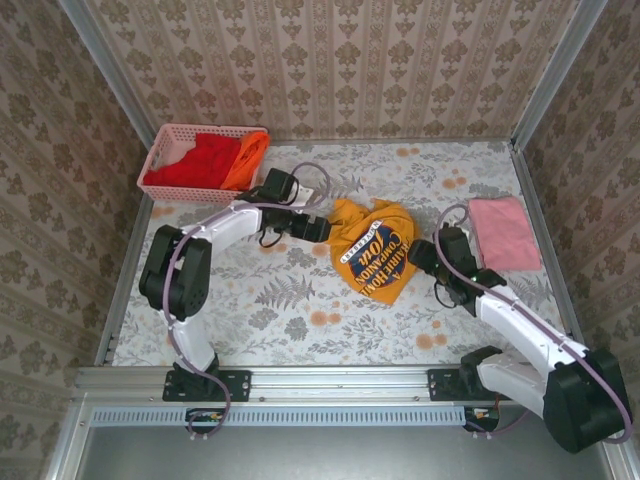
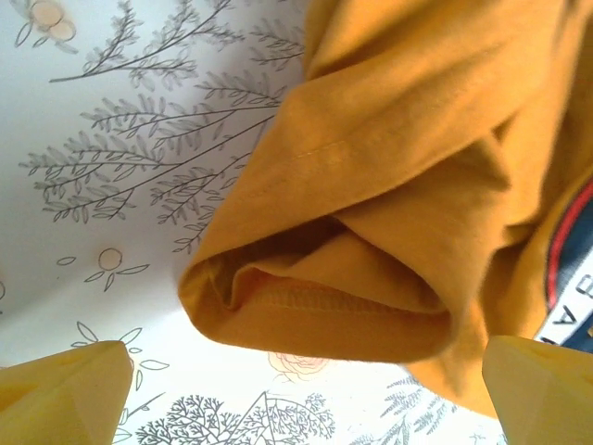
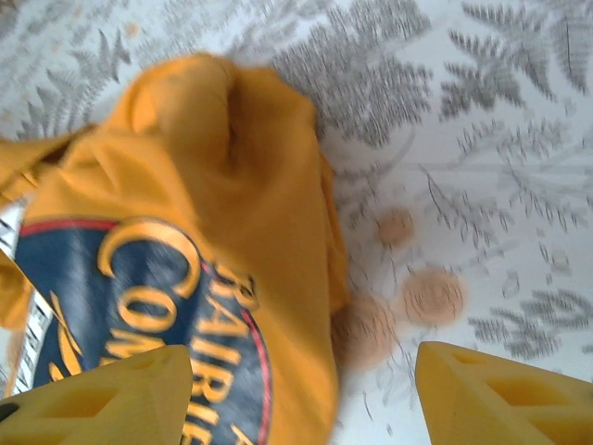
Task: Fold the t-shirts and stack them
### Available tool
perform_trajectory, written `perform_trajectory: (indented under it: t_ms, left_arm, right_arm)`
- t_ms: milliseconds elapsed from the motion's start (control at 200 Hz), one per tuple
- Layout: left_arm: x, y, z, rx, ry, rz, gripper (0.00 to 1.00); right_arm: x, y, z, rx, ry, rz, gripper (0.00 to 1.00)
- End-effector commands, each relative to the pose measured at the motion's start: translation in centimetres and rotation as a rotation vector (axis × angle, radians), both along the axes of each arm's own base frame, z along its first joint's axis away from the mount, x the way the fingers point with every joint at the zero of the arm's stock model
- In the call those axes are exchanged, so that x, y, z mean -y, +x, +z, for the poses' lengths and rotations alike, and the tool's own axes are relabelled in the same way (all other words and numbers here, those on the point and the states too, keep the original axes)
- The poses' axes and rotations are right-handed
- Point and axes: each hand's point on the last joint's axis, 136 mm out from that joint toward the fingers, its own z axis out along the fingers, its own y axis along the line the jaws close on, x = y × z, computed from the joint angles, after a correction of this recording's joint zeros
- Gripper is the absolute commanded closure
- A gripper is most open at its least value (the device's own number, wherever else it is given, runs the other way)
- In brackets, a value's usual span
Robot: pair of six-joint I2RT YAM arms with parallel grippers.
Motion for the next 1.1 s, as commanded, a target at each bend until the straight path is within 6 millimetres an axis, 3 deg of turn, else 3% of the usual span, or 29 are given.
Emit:
perform_trajectory:
  t_ms: [0,185,425,705,915,1095]
  left_arm:
    - [0.7,-1.1,1.3,0.057,-0.075,-0.160,0.01]
    - [0.9,-2.5,0.5,0.036,-0.109,-0.248,0.04]
    - [0.9,-1.2,-1.4,-0.002,-0.076,-0.203,0.20]
    - [1.8,-0.8,-3.2,-0.079,-0.079,-0.191,0.40]
    - [1.9,-0.6,-4.1,-0.112,-0.061,-0.180,0.65]
    - [1.7,-0.2,-3.5,-0.090,-0.067,-0.162,1.00]
  right_arm:
    - [-0.8,-1.6,-1.5,-0.058,0.062,0.013,0.33]
    - [-3.0,-2.1,-2.8,-0.084,0.088,0.085,0.32]
    - [-6.6,-3.5,-5.0,-0.176,0.078,0.193,0.35]
    - [-7.4,-4.4,-7.0,-0.241,0.081,0.193,0.42]
    - [-8.0,-4.3,-7.6,-0.263,0.089,0.210,0.60]
    - [-8.2,-3.8,-7.5,-0.262,0.076,0.223,0.94]
